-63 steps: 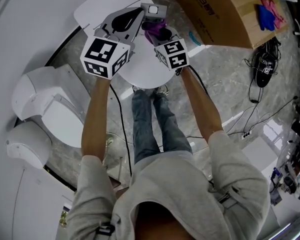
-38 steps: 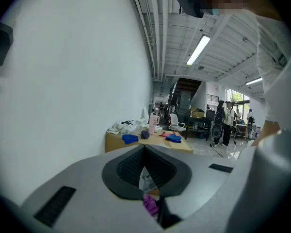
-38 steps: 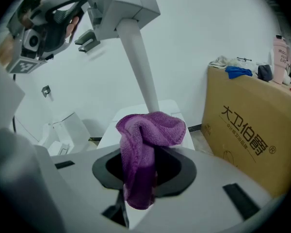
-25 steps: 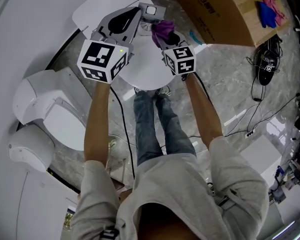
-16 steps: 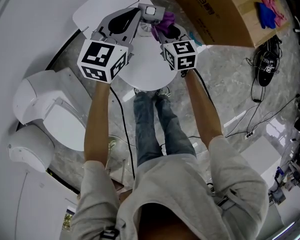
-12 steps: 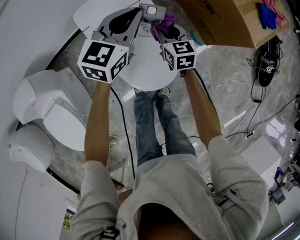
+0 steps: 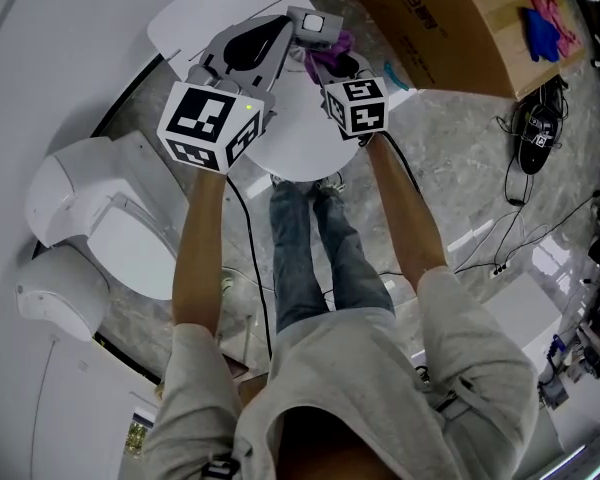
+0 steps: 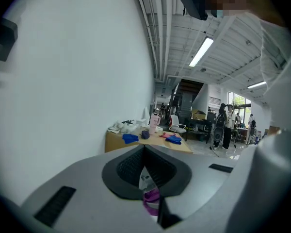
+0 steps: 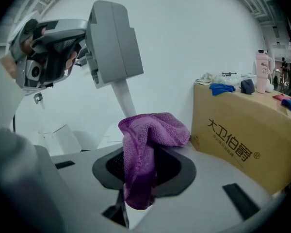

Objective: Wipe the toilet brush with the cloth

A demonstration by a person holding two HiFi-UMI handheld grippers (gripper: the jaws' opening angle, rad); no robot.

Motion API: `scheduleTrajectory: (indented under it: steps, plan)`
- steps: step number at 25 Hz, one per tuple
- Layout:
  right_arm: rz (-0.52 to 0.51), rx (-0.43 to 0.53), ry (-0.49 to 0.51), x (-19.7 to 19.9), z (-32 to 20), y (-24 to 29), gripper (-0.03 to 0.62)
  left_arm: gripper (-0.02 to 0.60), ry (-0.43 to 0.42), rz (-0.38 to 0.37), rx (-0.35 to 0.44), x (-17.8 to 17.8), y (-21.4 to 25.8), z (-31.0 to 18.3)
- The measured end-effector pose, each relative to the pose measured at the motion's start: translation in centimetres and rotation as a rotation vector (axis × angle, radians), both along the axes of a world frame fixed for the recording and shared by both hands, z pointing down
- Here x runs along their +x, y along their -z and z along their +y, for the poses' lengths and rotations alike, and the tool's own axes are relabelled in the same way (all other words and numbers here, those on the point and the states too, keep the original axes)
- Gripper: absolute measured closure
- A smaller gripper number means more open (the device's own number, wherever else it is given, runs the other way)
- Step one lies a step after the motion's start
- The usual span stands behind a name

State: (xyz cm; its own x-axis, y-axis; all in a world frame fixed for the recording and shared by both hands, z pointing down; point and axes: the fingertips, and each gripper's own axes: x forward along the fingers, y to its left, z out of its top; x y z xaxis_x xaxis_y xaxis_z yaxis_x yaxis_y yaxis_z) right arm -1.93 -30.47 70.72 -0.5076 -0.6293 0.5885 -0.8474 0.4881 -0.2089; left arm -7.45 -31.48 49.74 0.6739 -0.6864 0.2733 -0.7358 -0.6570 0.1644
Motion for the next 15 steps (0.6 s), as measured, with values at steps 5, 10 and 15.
scheduleTrajectory:
  steps: [5, 10, 15]
  plan:
    - [0.022, -0.062, -0.002, -0.2, 0.1, -2.8, 0.471, 0.563, -0.004, 0.009, -0.002, 0.0, 0.0, 0.1]
    - [0.047, -0.119, 0.001, -0.3, 0.1, -5.1, 0.471, 0.562, -0.008, 0.016, -0.001, 0.0, 0.0, 0.1]
    - [0.071, -0.145, 0.006, -0.4, -0.2, -6.4, 0.471, 0.563, -0.013, 0.021, 0.002, 0.1, 0.1, 0.3]
